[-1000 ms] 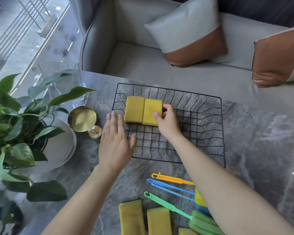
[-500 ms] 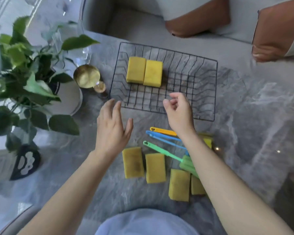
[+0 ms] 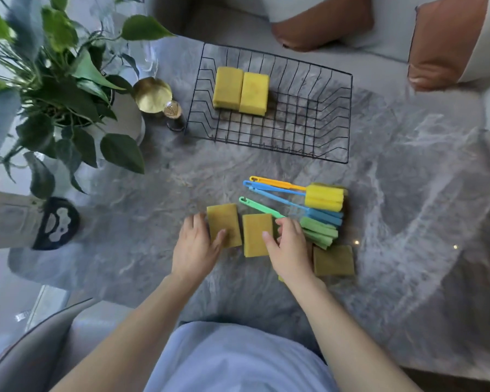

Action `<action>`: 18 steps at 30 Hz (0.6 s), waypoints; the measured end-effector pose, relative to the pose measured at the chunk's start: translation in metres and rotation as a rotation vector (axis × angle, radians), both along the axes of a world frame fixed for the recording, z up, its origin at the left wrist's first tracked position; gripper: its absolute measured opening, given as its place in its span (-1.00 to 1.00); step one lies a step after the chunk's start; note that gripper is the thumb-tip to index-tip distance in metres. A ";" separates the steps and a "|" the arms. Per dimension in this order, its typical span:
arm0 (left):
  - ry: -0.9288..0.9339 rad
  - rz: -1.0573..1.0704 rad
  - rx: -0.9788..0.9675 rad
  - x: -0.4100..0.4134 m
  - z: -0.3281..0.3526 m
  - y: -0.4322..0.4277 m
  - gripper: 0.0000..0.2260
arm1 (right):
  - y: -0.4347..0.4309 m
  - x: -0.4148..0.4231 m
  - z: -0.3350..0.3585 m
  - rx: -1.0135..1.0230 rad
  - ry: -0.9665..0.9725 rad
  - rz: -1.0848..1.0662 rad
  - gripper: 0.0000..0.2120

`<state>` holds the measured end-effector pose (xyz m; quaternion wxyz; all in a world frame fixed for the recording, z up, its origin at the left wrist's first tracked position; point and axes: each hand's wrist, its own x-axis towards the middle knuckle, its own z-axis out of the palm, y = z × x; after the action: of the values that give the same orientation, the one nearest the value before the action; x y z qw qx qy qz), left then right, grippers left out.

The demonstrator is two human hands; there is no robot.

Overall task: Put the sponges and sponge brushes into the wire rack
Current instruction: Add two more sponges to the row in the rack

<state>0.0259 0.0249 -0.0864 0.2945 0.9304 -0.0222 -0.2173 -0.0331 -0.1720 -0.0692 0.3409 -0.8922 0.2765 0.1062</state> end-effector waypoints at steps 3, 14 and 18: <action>0.047 0.046 -0.050 0.002 -0.004 -0.001 -0.53 | 0.003 0.001 -0.001 0.007 0.064 -0.007 -0.60; 0.104 0.189 -0.132 0.001 -0.010 -0.007 -0.55 | 0.016 0.005 -0.003 0.111 0.094 -0.019 -0.54; 0.153 0.296 -0.197 0.002 -0.006 -0.007 -0.60 | 0.017 0.004 -0.005 0.130 0.086 -0.050 -0.55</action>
<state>0.0283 0.0180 -0.0923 0.4137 0.8710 0.1162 -0.2383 -0.0288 -0.1548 -0.0747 0.3883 -0.8557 0.3055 0.1538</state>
